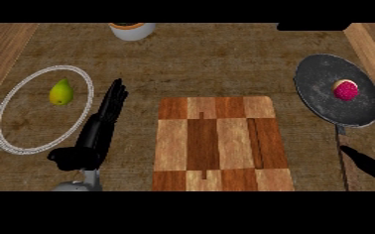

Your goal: Pick the cupcake from the cutting board and place it in the pan

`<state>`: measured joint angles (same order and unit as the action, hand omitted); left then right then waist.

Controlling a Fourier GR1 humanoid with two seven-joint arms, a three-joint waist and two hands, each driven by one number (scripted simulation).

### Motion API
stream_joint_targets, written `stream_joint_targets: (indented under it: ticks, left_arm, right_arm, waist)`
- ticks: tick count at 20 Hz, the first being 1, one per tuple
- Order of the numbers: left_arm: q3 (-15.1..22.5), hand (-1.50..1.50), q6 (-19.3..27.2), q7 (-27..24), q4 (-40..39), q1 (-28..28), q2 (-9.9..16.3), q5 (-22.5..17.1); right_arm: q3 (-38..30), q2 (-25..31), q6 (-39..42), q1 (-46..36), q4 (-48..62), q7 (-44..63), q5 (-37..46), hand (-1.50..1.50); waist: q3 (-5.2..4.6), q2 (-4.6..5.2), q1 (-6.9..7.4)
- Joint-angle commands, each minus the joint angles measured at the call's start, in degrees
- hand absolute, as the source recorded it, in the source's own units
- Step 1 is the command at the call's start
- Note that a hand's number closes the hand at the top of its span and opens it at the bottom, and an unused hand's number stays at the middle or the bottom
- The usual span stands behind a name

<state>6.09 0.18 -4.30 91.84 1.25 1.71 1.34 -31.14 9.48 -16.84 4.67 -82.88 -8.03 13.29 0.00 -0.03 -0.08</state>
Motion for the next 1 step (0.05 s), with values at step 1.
stream_joint_targets:
  ticks: [1]
  left_arm:
    - [1.13,0.00,0.28,0.70,2.88,-2.39,-0.64,0.49]
  right_arm:
    - [2.59,-1.61,-3.72,2.12,-2.57,0.29,4.65,-1.50]
  waist:
    - [0.00,-0.02,0.07]
